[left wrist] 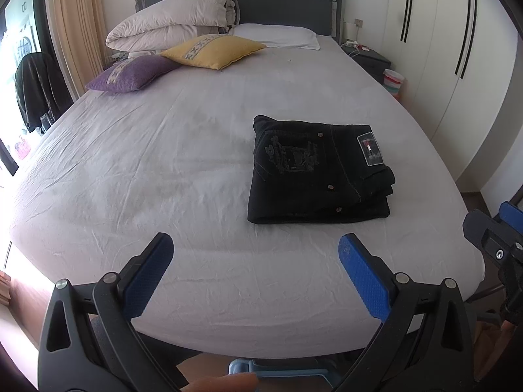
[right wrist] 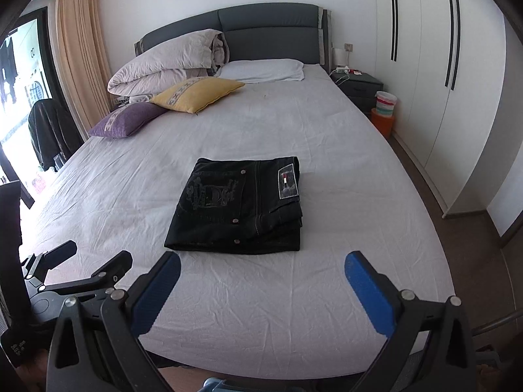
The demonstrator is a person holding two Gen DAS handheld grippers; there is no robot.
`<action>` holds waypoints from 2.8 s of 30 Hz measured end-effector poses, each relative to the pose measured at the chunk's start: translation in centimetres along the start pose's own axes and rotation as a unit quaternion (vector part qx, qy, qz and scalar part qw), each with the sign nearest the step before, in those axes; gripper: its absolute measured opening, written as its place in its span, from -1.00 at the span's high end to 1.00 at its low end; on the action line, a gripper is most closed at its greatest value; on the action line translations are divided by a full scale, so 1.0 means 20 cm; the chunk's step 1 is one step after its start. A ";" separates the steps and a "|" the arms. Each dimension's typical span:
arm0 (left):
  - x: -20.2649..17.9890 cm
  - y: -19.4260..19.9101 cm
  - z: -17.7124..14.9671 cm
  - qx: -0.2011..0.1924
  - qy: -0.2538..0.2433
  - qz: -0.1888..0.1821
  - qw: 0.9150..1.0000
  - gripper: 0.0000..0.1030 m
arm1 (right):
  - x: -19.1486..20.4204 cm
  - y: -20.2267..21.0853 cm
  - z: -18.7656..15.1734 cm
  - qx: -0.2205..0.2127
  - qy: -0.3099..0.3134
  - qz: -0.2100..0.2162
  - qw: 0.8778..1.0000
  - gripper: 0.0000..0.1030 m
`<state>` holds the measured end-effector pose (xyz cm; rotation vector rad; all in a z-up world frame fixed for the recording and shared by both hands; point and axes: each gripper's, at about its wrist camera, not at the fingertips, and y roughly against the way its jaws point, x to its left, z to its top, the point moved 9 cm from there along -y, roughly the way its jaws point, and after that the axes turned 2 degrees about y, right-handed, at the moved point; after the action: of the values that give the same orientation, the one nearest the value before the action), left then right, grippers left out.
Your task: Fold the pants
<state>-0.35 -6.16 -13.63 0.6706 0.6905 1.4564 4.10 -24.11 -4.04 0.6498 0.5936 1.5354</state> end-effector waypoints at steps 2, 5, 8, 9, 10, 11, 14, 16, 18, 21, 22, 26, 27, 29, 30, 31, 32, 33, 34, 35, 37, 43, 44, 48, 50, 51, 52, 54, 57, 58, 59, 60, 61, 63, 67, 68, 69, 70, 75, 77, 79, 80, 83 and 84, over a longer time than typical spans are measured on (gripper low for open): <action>0.00 -0.01 0.00 0.002 0.000 0.000 1.000 -1.00 | 0.00 0.00 -0.01 0.002 0.000 0.000 1.000 -1.00; 0.01 -0.02 -0.01 0.003 0.000 0.000 1.000 -1.00 | 0.00 -0.01 -0.01 0.006 0.000 -0.002 1.000 -1.00; 0.01 -0.02 -0.01 0.005 0.001 0.001 1.000 -1.00 | 0.00 -0.01 -0.02 0.007 0.000 -0.002 1.000 -1.00; 0.01 -0.03 -0.01 0.005 0.001 0.002 1.000 -1.00 | 0.00 -0.01 -0.01 0.006 0.001 -0.002 1.000 -1.00; 0.01 -0.03 -0.01 0.006 0.001 0.002 1.000 -1.00 | 0.00 -0.02 -0.02 0.007 0.001 -0.001 1.000 -1.00; 0.01 -0.03 -0.01 0.006 0.001 0.002 1.000 -1.00 | 0.00 -0.02 -0.02 0.008 0.001 -0.001 1.000 -1.00; 0.01 -0.03 -0.01 0.005 0.002 0.002 1.000 -1.00 | 0.00 -0.03 -0.03 0.009 0.002 0.000 1.000 -1.00; 0.01 -0.03 -0.01 0.006 0.002 0.002 1.000 -1.00 | 0.01 -0.03 -0.04 0.010 0.002 0.000 1.000 -1.00; 0.01 -0.03 -0.01 0.006 0.002 0.002 1.000 -1.00 | 0.01 -0.03 -0.04 0.011 0.003 0.001 1.000 -1.00; 0.01 -0.04 -0.01 0.005 0.002 0.002 1.000 -1.00 | 0.01 -0.03 -0.04 0.012 0.002 0.001 1.000 -1.00; 0.01 -0.04 -0.01 0.006 0.002 0.002 1.000 -1.00 | 0.01 -0.03 -0.04 0.012 0.002 0.002 1.000 -1.00; 0.01 -0.04 -0.01 0.006 0.004 0.001 1.000 -1.00 | 0.01 -0.03 -0.04 0.013 0.002 0.001 1.000 -1.00; 0.02 -0.04 -0.01 0.006 0.006 0.000 1.000 -1.00 | 0.02 -0.03 -0.04 0.013 0.002 0.002 1.000 -1.00; 0.02 -0.04 -0.01 0.006 0.006 0.001 1.000 -1.00 | 0.02 -0.03 -0.04 0.013 0.003 0.001 1.000 -1.00; 0.02 -0.04 -0.01 0.006 0.006 0.001 1.000 -1.00 | 0.02 -0.03 -0.04 0.013 0.002 0.001 1.000 -1.00; 0.02 -0.04 -0.01 0.006 0.006 0.000 1.000 -1.00 | 0.02 -0.03 -0.04 0.013 0.002 0.001 1.000 -1.00; 0.02 -0.04 -0.01 0.006 0.006 0.001 1.000 -1.00 | 0.02 -0.03 -0.04 0.013 0.002 0.001 1.000 -1.00; 0.02 -0.04 -0.01 0.006 0.006 0.001 1.000 -1.00 | 0.02 -0.03 -0.04 0.013 0.002 0.001 1.000 -1.00; 0.02 -0.04 -0.01 0.005 0.005 0.000 1.000 -1.00 | 0.02 -0.03 -0.04 0.014 0.002 0.001 1.000 -1.00; 0.02 -0.04 -0.01 0.005 0.005 0.001 1.000 -1.00 | 0.02 -0.03 -0.04 0.013 0.002 0.002 1.000 -1.00; 0.02 -0.04 -0.01 0.005 0.006 0.001 1.000 -1.00 | 0.02 -0.03 -0.04 0.014 0.002 0.001 1.000 -1.00; 0.02 -0.04 -0.01 0.005 0.006 0.002 1.000 -1.00 | 0.02 -0.03 -0.04 0.014 0.002 0.002 1.000 -1.00; 0.02 -0.04 -0.01 0.005 0.006 0.001 1.000 -1.00 | 0.02 -0.03 -0.04 0.014 0.002 0.002 1.000 -1.00; 0.02 -0.04 -0.01 0.006 0.006 0.001 1.000 -1.00 | 0.02 -0.03 -0.04 0.014 0.002 0.002 1.000 -1.00; 0.02 -0.04 -0.01 0.006 0.006 0.002 1.000 -1.00 | 0.02 -0.03 -0.04 0.013 0.002 0.002 1.000 -1.00; 0.02 -0.04 -0.01 0.006 0.006 0.002 1.000 -1.00 | 0.02 -0.03 -0.04 0.014 0.002 0.002 1.000 -1.00; 0.02 -0.04 -0.01 0.006 0.006 0.001 1.000 -1.00 | 0.02 -0.03 -0.04 0.014 0.002 0.002 1.000 -1.00; 0.02 -0.04 -0.01 0.006 0.006 0.001 1.000 -1.00 | 0.02 -0.02 -0.05 0.014 0.002 0.002 1.000 -1.00; 0.02 -0.04 -0.01 0.006 0.006 0.000 1.000 -1.00 | 0.02 -0.02 -0.04 0.014 0.002 0.002 1.000 -1.00; 0.02 -0.04 -0.01 0.007 0.006 0.000 1.000 -1.00 | 0.02 -0.03 -0.04 0.014 0.002 0.002 1.000 -1.00; 0.02 -0.04 -0.01 0.007 0.007 0.000 1.000 -1.00 | 0.02 -0.02 -0.05 0.014 0.002 0.002 1.000 -1.00; 0.02 -0.04 -0.01 0.008 0.007 -0.001 1.000 -1.00 | 0.02 -0.02 -0.05 0.014 0.002 0.002 1.000 -1.00; 0.02 -0.04 -0.01 0.009 0.008 -0.001 1.000 -1.00 | 0.02 -0.02 -0.05 0.014 0.002 0.002 1.000 -1.00; 0.02 -0.05 0.00 0.010 0.008 -0.002 1.000 -1.00 | 0.02 -0.02 -0.04 0.014 0.001 0.002 1.000 -1.00; 0.02 -0.05 0.00 0.010 0.007 -0.003 1.000 -1.00 | 0.02 -0.02 -0.04 0.014 0.001 0.002 1.000 -1.00; 0.02 -0.05 0.00 0.011 0.008 -0.003 1.000 -1.00 | 0.02 -0.02 -0.05 0.015 0.001 0.002 1.000 -1.00; 0.01 -0.05 0.00 0.011 0.008 -0.004 1.000 -1.00 | 0.02 -0.02 -0.04 0.015 0.001 0.002 1.000 -1.00; 0.01 -0.05 0.00 0.011 0.008 -0.005 1.000 -1.00 | 0.02 -0.02 -0.04 0.015 0.001 0.002 1.000 -1.00; 0.01 -0.05 0.00 0.011 0.007 -0.003 1.000 -1.00 | 0.02 -0.02 -0.04 0.015 0.001 0.002 1.000 -1.00; 0.01 -0.05 0.00 0.009 0.004 -0.002 1.000 -1.00 | 0.02 -0.02 -0.05 0.015 0.001 0.002 1.000 -1.00; 0.00 -0.05 0.00 0.007 0.002 -0.002 1.000 -1.00 | 0.02 -0.02 -0.05 0.016 0.001 0.002 1.000 -1.00; 0.00 -0.05 0.00 0.005 0.001 -0.004 1.000 -1.00 | 0.02 -0.02 -0.05 0.016 0.001 0.003 1.000 -1.00; -0.01 -0.04 0.01 0.001 -0.001 -0.004 1.000 -1.00 | 0.02 -0.02 -0.05 0.016 0.000 0.003 1.000 -1.00; -0.01 -0.04 0.01 0.000 -0.001 -0.004 1.000 -1.00 | 0.02 -0.02 -0.05 0.016 0.000 0.002 1.000 -1.00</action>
<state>0.20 -6.33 -14.10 0.6695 0.6914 1.4474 3.65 -23.63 -4.97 0.6750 0.6184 1.5331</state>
